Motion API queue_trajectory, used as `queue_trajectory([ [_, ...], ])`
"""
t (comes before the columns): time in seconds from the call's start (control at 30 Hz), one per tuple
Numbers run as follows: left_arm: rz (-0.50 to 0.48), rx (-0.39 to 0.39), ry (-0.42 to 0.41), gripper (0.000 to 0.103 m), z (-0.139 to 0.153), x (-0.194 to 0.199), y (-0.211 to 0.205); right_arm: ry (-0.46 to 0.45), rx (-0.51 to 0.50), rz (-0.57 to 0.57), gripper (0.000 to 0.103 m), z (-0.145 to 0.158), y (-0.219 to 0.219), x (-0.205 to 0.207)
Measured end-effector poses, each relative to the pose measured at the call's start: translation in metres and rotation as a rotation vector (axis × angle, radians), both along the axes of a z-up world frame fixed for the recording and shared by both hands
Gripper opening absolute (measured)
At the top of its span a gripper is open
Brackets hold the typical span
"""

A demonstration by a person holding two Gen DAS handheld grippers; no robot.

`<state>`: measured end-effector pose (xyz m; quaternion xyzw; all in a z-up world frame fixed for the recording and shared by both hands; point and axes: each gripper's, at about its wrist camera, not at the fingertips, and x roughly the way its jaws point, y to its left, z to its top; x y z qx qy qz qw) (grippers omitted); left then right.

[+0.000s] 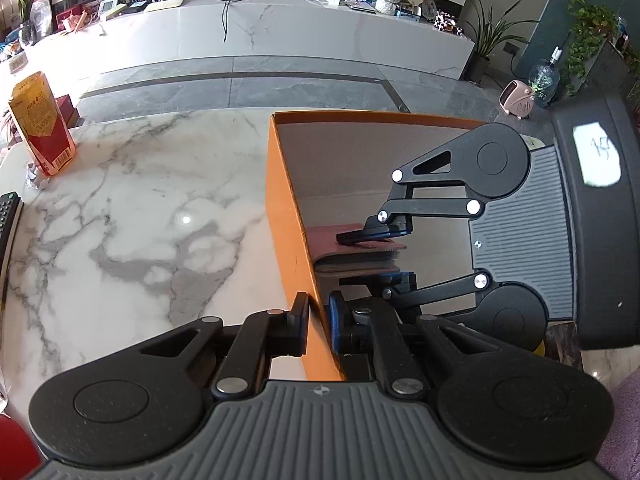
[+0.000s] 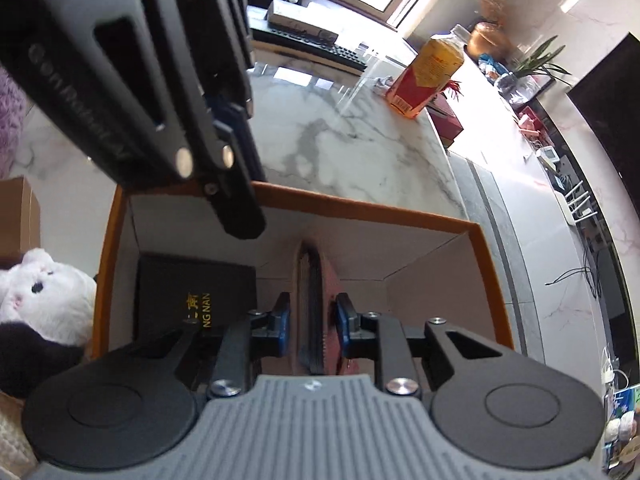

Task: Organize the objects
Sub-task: 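Lower the pink wallet into the orange box and open the right tool, then withdraw both tools from the orange box back to the toy pile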

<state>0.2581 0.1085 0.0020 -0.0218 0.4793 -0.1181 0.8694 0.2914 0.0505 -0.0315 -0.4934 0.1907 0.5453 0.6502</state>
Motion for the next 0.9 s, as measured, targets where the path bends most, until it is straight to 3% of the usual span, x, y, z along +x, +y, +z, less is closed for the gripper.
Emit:
queue_trajectory([
  [0.13,0.003,0.007,0.001,0.012,0.000,0.000,-0.001,-0.051,-0.015,0.000,0.027,-0.009,0.006,0.002],
  [0.23,0.005,0.003,0.006,0.012,0.000,0.000,0.000,-0.025,-0.034,-0.005,0.034,-0.010,0.009,0.004],
  [0.3,0.006,0.002,0.007,0.012,0.000,-0.001,0.000,-0.002,-0.047,-0.047,0.055,-0.010,0.010,0.007],
  [0.33,0.007,0.001,0.007,0.012,0.000,-0.001,0.001,0.014,-0.035,-0.065,0.055,-0.009,0.008,0.009],
  [0.37,0.008,-0.001,0.008,0.012,0.001,-0.001,0.000,0.051,-0.025,-0.089,0.056,-0.007,0.005,0.012],
  [0.47,0.012,-0.008,0.011,0.012,0.001,-0.001,0.001,0.180,0.023,-0.194,0.074,0.002,-0.004,0.023],
  [0.6,0.016,-0.019,0.014,0.012,0.001,-0.001,0.002,0.404,0.113,-0.349,0.078,0.013,-0.019,0.049],
  [0.67,0.016,-0.022,0.015,0.012,0.001,0.000,0.002,0.455,0.134,-0.444,0.071,0.013,-0.025,0.063],
  [0.7,0.016,-0.023,0.015,0.012,0.001,-0.001,0.003,0.488,0.141,-0.499,0.058,0.011,-0.030,0.071],
  [0.77,0.017,-0.025,0.014,0.012,0.001,-0.001,0.003,0.531,0.145,-0.595,0.042,0.006,-0.035,0.084],
  [0.87,0.017,-0.025,0.014,0.012,0.000,-0.001,0.003,0.492,0.080,-0.720,0.019,-0.009,-0.037,0.094],
  [0.9,0.016,-0.023,0.014,0.012,0.000,-0.001,0.003,0.469,0.050,-0.729,0.018,-0.014,-0.035,0.093],
])
